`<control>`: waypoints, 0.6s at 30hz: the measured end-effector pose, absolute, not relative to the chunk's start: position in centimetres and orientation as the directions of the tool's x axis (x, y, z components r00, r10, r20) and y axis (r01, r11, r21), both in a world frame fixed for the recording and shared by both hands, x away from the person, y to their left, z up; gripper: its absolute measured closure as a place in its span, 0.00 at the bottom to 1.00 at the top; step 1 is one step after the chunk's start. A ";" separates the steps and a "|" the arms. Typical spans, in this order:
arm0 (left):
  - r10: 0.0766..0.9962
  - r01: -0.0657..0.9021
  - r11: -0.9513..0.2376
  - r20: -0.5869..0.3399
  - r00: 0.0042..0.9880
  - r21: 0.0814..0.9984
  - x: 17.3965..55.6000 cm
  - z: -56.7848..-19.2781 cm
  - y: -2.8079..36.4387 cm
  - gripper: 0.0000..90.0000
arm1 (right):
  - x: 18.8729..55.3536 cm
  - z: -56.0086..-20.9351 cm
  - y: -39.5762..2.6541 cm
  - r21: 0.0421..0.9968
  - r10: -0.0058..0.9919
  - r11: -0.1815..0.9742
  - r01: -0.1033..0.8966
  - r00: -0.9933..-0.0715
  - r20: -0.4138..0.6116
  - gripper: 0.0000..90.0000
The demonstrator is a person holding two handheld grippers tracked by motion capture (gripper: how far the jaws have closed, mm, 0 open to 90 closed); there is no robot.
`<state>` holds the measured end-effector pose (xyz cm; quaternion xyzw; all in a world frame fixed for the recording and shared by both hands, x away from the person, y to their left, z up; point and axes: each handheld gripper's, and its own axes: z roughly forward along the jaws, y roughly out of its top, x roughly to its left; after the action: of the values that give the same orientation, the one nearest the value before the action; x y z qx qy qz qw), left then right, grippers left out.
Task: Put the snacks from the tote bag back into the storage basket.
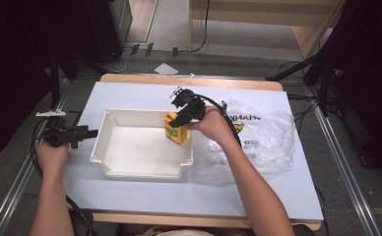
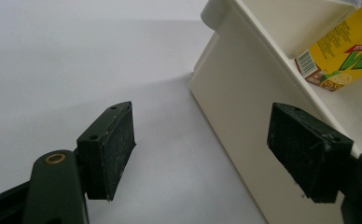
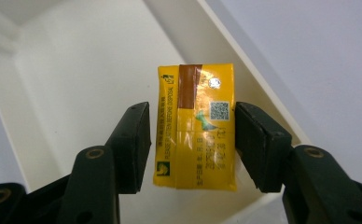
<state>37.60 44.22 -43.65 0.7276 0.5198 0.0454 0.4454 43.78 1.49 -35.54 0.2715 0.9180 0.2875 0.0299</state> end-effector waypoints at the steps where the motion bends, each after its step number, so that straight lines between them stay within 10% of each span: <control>1: 0.797 0.716 -0.062 -0.397 0.455 0.695 37.6 -43.7 44.2 0.27 | 43.5 -35.1 1.2 0.552 0.518 0.680 0.483 -0.849 0.104 0.53; 18: 0.801 0.720 -0.069 -0.392 0.453 0.691 37.6 -43.7 44.1 0.27 | 41.1 -34.5 -1.3 0.626 0.477 0.601 0.497 -0.851 0.218 0.71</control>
<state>37.60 44.12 -43.70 0.7297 0.5208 0.0459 0.4407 41.07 -1.34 -34.50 0.2722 0.8946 0.3541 -0.0140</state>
